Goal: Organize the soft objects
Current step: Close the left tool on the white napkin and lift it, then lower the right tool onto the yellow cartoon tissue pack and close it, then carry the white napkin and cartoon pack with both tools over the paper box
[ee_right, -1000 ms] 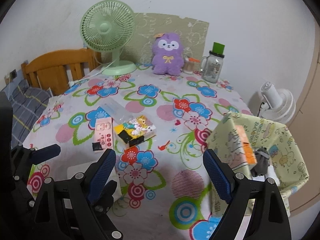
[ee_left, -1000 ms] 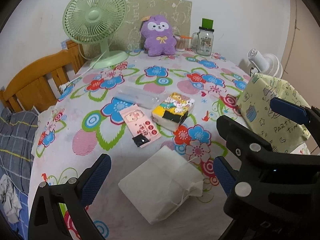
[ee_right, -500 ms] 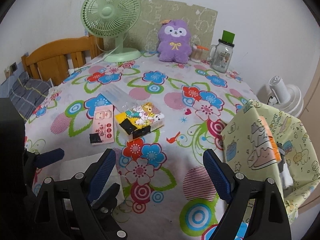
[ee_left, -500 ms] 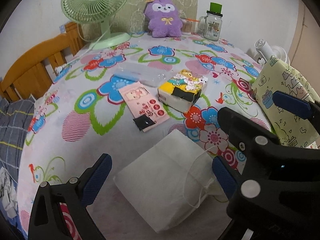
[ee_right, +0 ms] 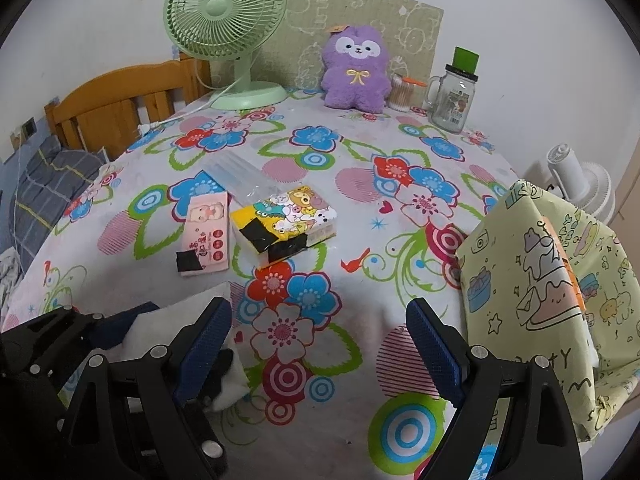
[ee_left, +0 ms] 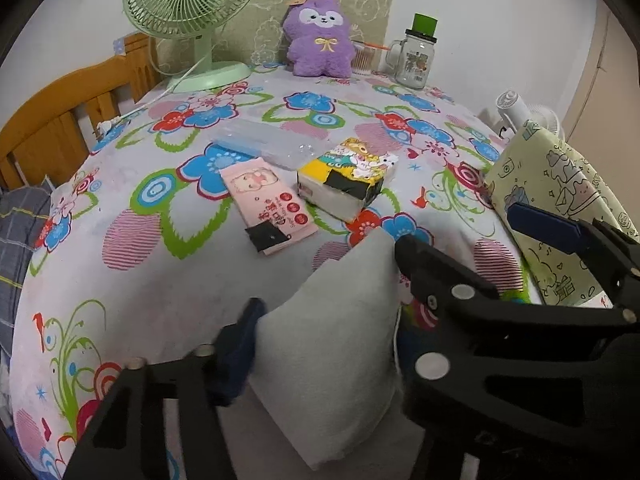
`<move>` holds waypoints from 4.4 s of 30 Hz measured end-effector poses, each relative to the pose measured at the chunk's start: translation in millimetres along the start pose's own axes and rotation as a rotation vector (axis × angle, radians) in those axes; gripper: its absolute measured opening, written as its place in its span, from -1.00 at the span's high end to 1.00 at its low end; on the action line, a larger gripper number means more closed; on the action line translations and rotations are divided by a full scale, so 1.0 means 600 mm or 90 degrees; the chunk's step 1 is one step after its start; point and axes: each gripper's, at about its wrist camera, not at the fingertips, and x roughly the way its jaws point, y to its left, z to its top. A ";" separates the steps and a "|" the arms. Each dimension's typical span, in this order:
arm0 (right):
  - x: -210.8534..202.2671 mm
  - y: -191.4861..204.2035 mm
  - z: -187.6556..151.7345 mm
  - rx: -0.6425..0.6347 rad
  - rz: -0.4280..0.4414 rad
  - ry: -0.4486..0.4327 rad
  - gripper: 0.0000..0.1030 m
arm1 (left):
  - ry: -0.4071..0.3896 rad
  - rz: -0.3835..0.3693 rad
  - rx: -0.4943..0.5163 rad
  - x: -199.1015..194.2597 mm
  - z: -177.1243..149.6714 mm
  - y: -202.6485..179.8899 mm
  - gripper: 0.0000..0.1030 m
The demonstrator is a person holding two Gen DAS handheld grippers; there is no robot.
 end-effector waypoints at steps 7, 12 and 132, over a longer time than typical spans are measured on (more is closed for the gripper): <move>0.002 -0.005 0.010 0.008 0.005 -0.004 -0.77 | -0.012 0.006 0.005 -0.006 0.015 -0.002 0.17; 0.008 -0.007 0.027 0.026 0.018 -0.008 -0.77 | -0.027 0.022 0.007 -0.010 0.034 0.005 0.17; -0.163 -0.120 0.030 0.114 -0.030 -0.108 0.56 | -0.141 0.043 0.093 -0.145 0.075 -0.139 0.15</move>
